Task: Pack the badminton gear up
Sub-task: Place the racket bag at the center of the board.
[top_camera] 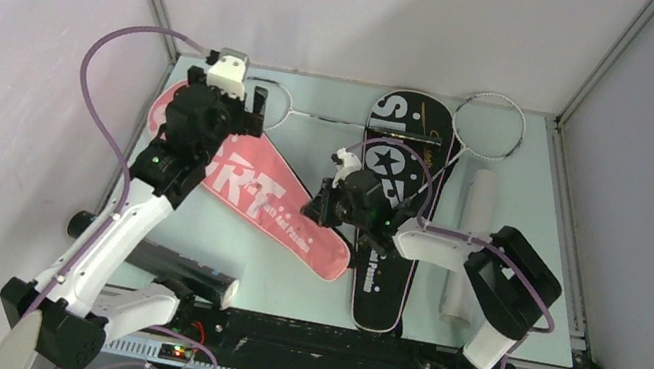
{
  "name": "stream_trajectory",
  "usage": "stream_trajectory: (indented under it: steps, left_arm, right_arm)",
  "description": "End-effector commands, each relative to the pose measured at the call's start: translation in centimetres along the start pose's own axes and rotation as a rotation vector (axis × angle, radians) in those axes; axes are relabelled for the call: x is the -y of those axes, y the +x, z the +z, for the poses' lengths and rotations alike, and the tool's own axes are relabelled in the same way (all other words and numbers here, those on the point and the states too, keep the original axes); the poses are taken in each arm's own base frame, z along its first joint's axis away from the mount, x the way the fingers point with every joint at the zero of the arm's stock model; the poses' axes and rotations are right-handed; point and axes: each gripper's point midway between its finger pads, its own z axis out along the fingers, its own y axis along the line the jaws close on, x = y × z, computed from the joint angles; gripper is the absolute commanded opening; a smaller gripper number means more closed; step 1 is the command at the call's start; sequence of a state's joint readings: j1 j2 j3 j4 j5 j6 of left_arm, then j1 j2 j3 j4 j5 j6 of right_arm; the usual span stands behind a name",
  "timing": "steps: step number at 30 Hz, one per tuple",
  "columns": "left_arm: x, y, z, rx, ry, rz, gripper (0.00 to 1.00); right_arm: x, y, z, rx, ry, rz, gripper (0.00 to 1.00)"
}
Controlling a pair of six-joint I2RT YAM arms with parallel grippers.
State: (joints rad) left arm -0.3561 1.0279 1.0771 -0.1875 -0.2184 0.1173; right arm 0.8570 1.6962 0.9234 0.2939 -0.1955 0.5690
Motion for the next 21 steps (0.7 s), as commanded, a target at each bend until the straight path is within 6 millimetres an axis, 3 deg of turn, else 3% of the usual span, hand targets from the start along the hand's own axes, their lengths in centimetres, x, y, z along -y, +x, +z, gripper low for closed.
stream_trajectory:
  steps: [1,3,7,8,9,10,12,16,21]
  left_arm:
    - [-2.1,4.0,0.4,-0.148,-0.156,-0.281,0.91]
    - [-2.4,5.5,0.8,-0.197,-0.158,-0.355,0.91]
    - [-3.5,8.6,1.4,-0.31,-0.186,-0.425,0.89]
    - [-3.5,9.6,1.4,-0.353,-0.192,-0.419,0.89]
    - [-3.6,9.5,1.5,-0.363,-0.194,-0.413,0.89]
    - [-3.5,10.1,1.4,-0.392,-0.19,-0.405,0.89]
    - [-3.2,9.9,1.2,-0.404,-0.167,-0.393,0.89]
    - [-2.3,9.6,1.2,-0.387,-0.112,-0.402,0.89]
    - [-0.6,10.1,1.8,-0.413,-0.024,-0.419,0.86]
  right_arm:
    - [-1.3,-7.7,1.5,0.32,-0.023,0.179,0.0]
    - [-2.4,-6.9,2.8,0.284,-0.04,0.173,0.0]
    - [-3.7,-4.7,4.1,0.196,-0.069,0.151,0.29]
    - [-3.4,-5.3,3.6,0.202,-0.06,0.15,0.39]
    - [-2.6,-5.0,3.2,0.178,-0.029,0.147,0.43]
    - [-2.2,-6.2,2.3,0.188,-0.025,0.148,0.51]
    - [0.1,-7.1,0.5,0.126,0.067,0.164,0.56]
    - [4.9,-8.9,-3.7,0.128,0.255,0.235,0.59]
    - [11.1,-10.8,-7.1,0.173,0.418,0.292,0.61]
